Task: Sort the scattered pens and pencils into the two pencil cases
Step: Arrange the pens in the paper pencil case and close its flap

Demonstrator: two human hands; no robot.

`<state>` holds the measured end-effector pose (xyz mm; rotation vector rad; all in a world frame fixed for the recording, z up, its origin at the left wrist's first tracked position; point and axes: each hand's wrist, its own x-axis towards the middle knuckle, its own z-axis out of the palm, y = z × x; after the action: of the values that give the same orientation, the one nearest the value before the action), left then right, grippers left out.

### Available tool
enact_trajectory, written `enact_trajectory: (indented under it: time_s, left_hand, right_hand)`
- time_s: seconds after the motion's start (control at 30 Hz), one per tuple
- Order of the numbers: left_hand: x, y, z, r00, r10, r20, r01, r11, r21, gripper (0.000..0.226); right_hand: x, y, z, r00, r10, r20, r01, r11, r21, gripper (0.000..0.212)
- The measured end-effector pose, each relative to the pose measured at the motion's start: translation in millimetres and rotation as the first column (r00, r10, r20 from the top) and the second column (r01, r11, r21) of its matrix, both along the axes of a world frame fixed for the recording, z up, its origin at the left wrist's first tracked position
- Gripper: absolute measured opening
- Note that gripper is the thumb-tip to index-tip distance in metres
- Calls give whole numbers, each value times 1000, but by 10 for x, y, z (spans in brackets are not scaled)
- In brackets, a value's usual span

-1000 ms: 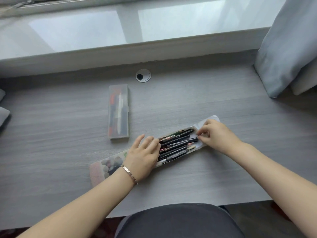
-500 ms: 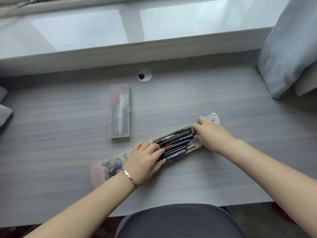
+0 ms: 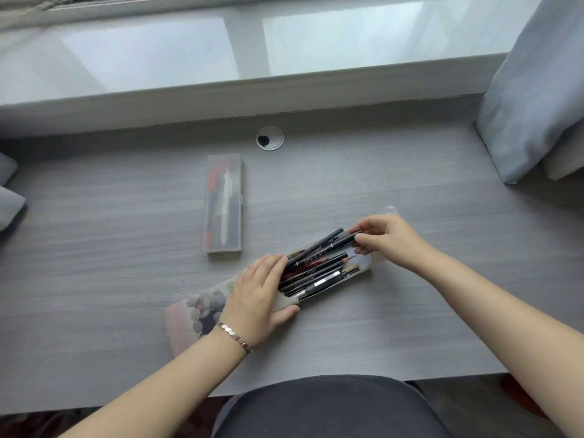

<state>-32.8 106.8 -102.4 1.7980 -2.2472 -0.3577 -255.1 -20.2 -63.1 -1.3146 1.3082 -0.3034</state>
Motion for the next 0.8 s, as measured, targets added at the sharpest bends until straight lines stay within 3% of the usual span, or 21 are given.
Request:
enact_trajectory:
  time_s: [0.17,0.3,0.47,0.57,0.67,0.8]
  left_hand:
    - [26,-32,17,999,-9,33,7,998,56,75]
    - [29,-48,17,999,-28,41,27,999,37,75]
    - [6,-55,41,988,-76,134,74,997,18,70]
    - [-21,-98,45,970,-149,193,165,984,-70,65]
    - [-100,-132,43,922,-267,280,310,943,-120,52]
    - [-134,-148,8,876,-317,363,373,923,-96,37]
  right_hand:
    - [146,121,-48,999,0,-32,1,999,49,18]
    - [309,246,-160,960,157,-232,-186,976,-109,20]
    - [311,183,-165,988,42,-150,-54,995,-82,21]
    - [131,58,-75,987,22,-160,-38,994,-98,16]
    - [-43,8,57,955,122,-269,-180,963,-201,17]
    - [-110,115,153,813,369,-449,-485,857,-174,20]
